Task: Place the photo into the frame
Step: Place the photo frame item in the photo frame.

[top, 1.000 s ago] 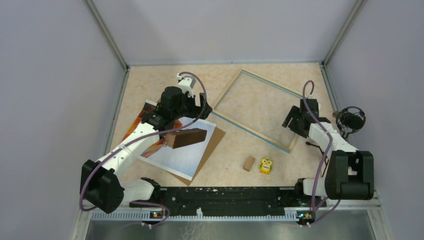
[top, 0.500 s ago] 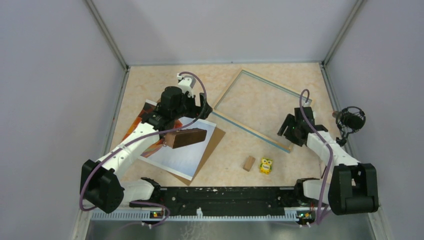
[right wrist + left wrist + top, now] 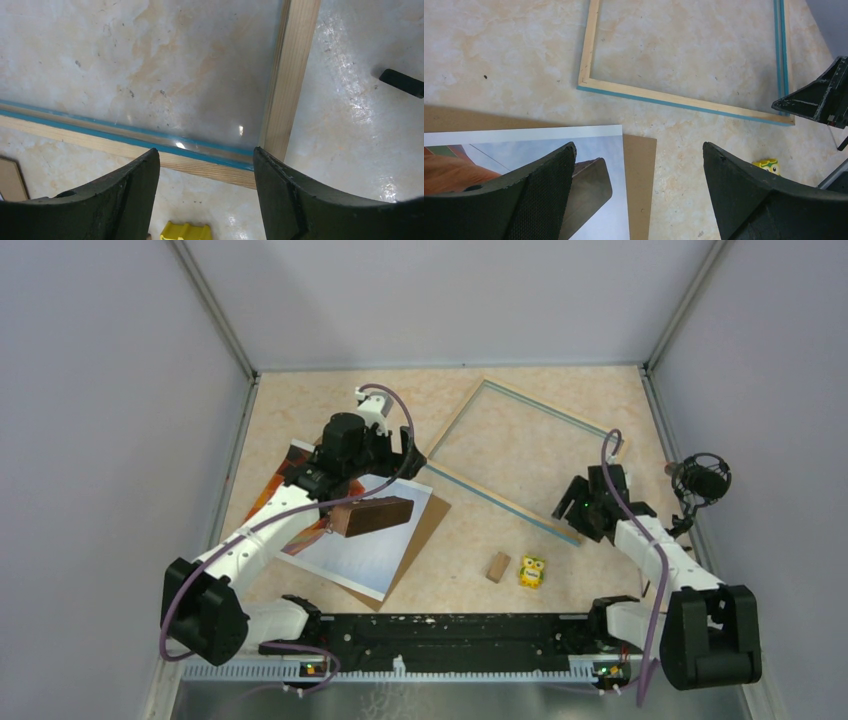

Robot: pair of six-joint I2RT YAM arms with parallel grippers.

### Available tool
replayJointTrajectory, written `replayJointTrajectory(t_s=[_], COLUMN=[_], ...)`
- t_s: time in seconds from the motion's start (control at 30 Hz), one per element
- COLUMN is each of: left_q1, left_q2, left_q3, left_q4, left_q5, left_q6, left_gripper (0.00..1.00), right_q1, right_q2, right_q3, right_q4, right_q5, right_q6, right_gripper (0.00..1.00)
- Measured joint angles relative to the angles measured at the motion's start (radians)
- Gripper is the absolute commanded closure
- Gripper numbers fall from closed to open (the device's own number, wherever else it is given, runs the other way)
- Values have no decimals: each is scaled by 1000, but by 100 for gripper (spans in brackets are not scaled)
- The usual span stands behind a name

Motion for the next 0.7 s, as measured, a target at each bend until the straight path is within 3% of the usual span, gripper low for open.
replayJointTrajectory(t_s=[0.3, 0.7], left_q1=[0, 0], left_q2=[8, 8], left_q3=[0, 0], left_q4=[0, 0], left_q5=[0, 1], left_q6=[0, 0], left_gripper=[2, 2], right_q1=[2, 4], right_q2=[50, -30], right_q3=[-13, 79], right_q4=[53, -60], right_q5=[-2, 37], right_q6=[16, -37], right_gripper=[32, 27])
